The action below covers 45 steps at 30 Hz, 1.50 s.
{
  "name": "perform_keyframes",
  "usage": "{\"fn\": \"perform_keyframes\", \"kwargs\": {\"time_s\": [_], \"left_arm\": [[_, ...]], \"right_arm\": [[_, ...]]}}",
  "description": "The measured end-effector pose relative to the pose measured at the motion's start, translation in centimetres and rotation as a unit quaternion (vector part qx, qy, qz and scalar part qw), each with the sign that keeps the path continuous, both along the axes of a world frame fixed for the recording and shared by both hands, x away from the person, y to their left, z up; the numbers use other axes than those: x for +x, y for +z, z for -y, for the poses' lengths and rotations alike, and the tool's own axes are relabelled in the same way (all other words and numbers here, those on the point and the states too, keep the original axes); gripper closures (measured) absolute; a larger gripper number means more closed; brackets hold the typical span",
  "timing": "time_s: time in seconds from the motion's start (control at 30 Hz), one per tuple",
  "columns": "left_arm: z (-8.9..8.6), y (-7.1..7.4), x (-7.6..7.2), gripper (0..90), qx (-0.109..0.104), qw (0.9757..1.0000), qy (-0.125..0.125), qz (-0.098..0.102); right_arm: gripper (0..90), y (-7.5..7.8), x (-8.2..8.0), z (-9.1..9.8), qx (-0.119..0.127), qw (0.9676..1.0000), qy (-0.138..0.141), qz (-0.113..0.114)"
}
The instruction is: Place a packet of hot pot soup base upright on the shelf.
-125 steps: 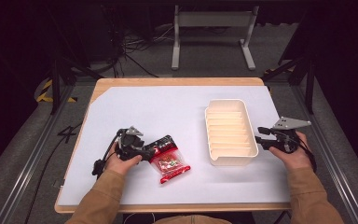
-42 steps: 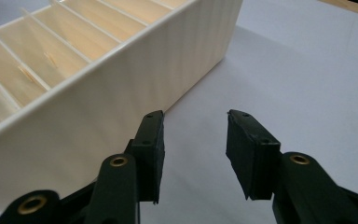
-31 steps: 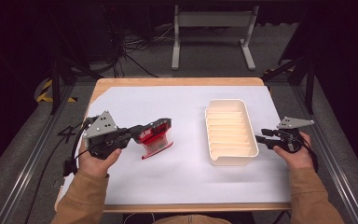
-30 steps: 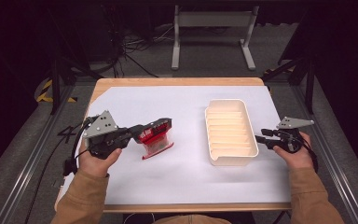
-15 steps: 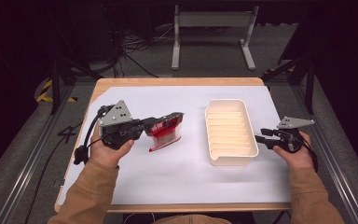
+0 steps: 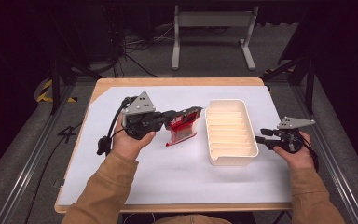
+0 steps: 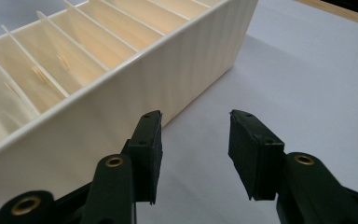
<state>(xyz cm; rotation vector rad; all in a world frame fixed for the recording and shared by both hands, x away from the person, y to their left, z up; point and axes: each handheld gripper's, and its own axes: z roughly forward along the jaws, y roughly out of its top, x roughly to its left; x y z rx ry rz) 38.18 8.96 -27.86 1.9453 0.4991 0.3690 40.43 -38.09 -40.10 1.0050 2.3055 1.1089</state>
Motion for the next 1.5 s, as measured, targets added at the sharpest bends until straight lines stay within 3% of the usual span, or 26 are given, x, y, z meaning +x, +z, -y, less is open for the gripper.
{"fn": "perform_keyframes", "kwargs": {"time_s": [0.2,0.43,0.77,1.03,1.2,1.5], "left_arm": [[1.6,0.0,0.5,90.0,-0.004,1.0000,-0.005,0.004],[3.1,0.1,1.5,90.0,-0.002,1.0000,-0.004,-0.006],[4.7,0.3,2.9,90.0,-0.011,0.9999,0.000,-0.004],[6.2,1.1,3.7,90.0,-0.004,1.0000,-0.004,0.005],[7.1,1.5,4.2,90.0,0.000,0.9999,-0.013,0.010],[9.4,2.2,5.1,90.0,0.004,0.9991,-0.034,0.024]], "right_arm": [[53.3,-0.2,0.1,-0.1,-0.005,1.0000,0.001,-0.003],[52.9,-0.5,0.3,0.0,-0.006,1.0000,0.002,-0.007],[52.8,-0.7,0.4,0.2,-0.005,1.0000,0.000,-0.008],[52.9,-0.8,0.5,0.2,-0.008,0.9999,0.000,-0.008],[53.4,-0.8,-0.3,0.4,-0.022,0.9997,-0.009,0.000],[53.5,-0.2,-1.7,1.3,-0.021,0.9994,-0.026,0.012]]}}
